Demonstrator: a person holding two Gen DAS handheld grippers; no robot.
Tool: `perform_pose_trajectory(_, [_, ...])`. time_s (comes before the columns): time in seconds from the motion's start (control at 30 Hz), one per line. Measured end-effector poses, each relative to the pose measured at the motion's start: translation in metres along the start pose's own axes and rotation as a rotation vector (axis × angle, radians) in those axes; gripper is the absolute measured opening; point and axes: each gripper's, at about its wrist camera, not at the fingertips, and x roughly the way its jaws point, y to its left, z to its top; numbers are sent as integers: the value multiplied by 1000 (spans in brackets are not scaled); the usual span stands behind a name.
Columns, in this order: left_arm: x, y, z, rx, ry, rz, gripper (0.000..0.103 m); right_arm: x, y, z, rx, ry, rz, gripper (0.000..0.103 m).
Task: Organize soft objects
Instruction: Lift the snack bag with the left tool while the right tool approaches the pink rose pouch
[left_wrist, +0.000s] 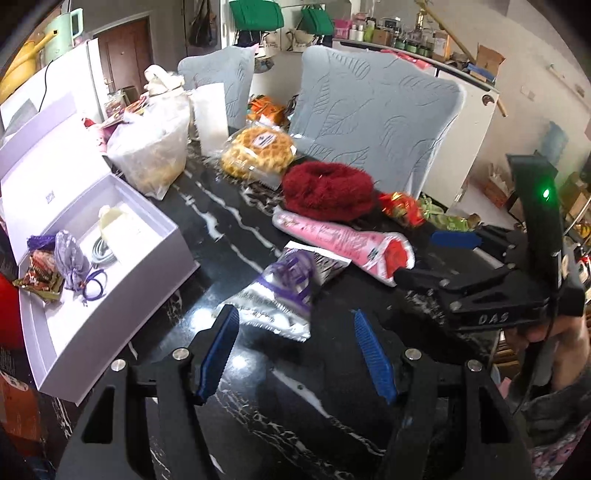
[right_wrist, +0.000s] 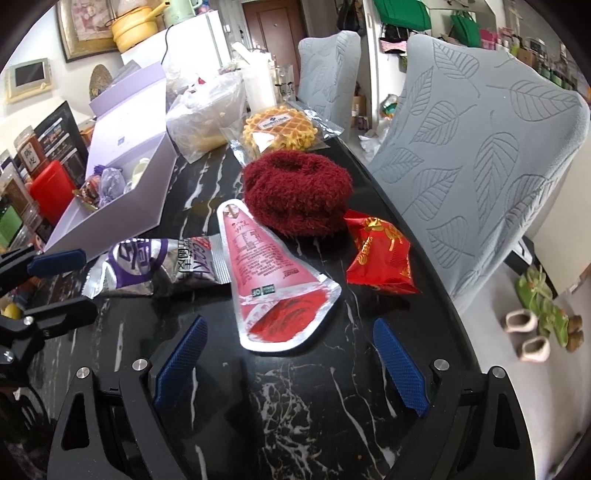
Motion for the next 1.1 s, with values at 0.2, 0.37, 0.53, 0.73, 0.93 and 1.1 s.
perform_pose_trajectory(0.2, [3, -1, 15, 37, -24, -4, 65, -4, 1, 4, -27, -8, -2, 92])
perform_pose_trajectory(0.37, [29, 6, 27, 67, 25, -42, 65, -3, 3, 10, -57, -9, 0, 93])
perform_pose_trajectory(0.53, [59, 10, 27, 82, 106, -90, 65, 7, 0, 16, -73, 13, 6, 93])
perform_pose_trajectory(0.73, [84, 19, 23, 70, 158, -107, 65, 23, -2, 18, -88, 59, -3, 92])
perform_pose_trajectory(0.93, [93, 13, 21, 112, 141, -99, 52, 29, 0, 20, -136, 75, -18, 92])
perform_pose_trajectory(1.1, [88, 4, 18, 140, 114, -83, 45, 38, -3, 21, -128, 89, -11, 92])
